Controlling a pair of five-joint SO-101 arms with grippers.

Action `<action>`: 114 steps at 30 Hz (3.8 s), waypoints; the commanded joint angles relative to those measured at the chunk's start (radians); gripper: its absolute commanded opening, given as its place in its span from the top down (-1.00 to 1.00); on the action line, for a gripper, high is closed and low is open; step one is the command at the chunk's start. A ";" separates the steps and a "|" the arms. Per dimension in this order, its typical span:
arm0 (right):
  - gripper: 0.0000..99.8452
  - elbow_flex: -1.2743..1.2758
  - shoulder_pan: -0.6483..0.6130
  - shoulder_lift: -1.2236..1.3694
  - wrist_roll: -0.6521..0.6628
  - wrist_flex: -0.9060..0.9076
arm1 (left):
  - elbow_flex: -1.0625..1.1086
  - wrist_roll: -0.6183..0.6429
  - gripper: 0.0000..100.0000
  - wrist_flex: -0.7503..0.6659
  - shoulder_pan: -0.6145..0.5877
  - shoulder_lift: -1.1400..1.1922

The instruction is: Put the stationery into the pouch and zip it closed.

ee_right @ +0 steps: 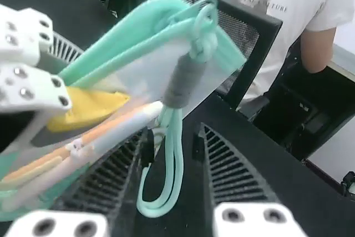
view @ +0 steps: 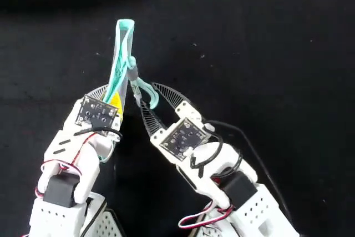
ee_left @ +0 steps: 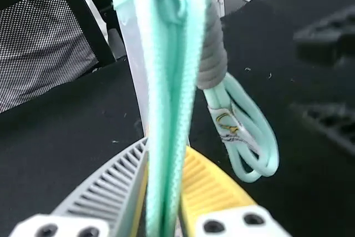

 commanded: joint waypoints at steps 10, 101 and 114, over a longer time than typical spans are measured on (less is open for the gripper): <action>0.68 -0.150 0.023 0.038 -0.066 -0.051 | 0.059 0.014 0.94 0.014 0.033 0.014; 0.98 -0.906 0.296 0.917 0.114 -0.170 | 0.053 0.009 0.94 0.083 0.054 0.015; 0.98 -0.997 0.347 1.046 0.115 -0.184 | 0.054 0.009 0.94 0.083 0.054 0.015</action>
